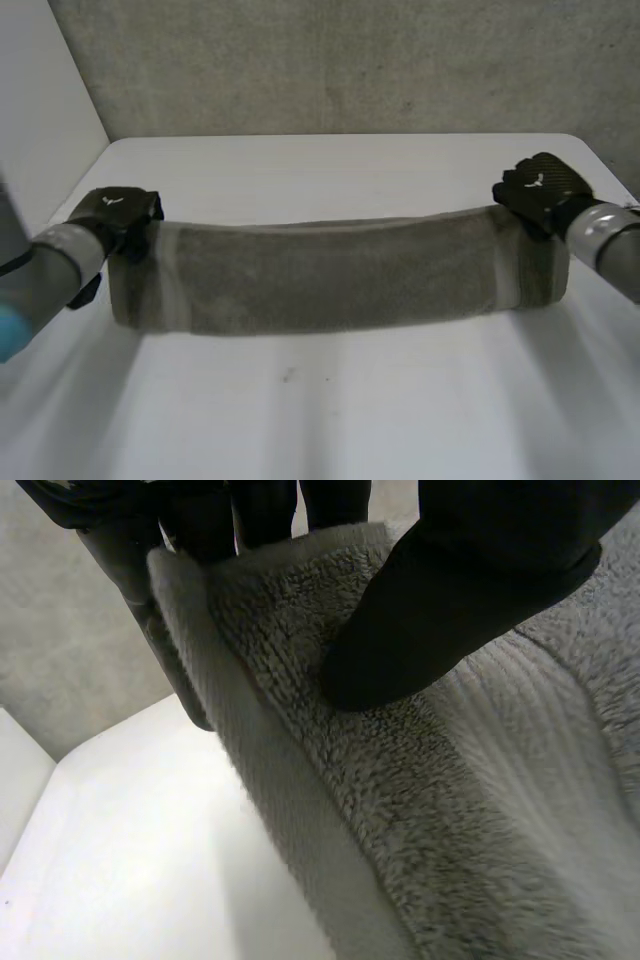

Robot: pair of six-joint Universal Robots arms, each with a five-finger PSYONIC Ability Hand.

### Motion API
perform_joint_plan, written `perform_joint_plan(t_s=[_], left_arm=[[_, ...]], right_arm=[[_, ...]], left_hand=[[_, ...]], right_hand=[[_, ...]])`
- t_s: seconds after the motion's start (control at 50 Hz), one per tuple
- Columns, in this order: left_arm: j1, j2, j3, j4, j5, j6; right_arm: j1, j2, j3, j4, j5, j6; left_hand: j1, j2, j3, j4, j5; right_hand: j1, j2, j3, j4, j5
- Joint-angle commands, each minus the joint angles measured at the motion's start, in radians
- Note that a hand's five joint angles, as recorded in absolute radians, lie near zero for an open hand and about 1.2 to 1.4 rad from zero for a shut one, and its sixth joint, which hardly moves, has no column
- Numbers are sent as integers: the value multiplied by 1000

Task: Fold the towel.

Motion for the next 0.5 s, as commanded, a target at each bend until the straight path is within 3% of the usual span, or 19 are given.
perform_joint_plan(t_s=[0.02,0.32,0.34,0.36,0.38,0.4,0.5], left_arm=[[-31,-304,323,-3,-124,-6],[-62,-563,621,-1,-127,-7],[-69,-569,625,-3,-127,-12],[-70,-569,626,-3,-127,-12],[-73,-569,622,-3,-129,-15],[-76,-569,619,-1,-129,-23],[-79,-554,601,2,-127,-29]], right_arm=[[66,246,-181,-99,61,-6],[89,458,-365,-301,132,3],[91,464,-365,-335,136,14],[92,469,-364,-361,132,32],[92,469,-364,-361,132,33],[94,469,-364,-382,132,57],[97,452,-365,-408,138,140]], left_hand=[[193,177,178,179,187],[193,177,178,179,187],[-173,-188,-188,-187,-179],[-176,-192,-191,-191,-183],[-886,-901,-900,-900,-892],[-1000,-1016,-1015,-1015,-1007],[-1029,-1044,-1043,-1043,-1035]], right_hand=[[3,182,182,179,186],[3,182,182,179,186],[-731,-552,-553,-555,-548],[-1219,-1040,-1040,-1043,-1036],[-1219,-1040,-1040,-1043,-1036],[-1219,-1040,-1040,-1043,-1036],[-1219,-1040,-1040,-1043,-1036]])
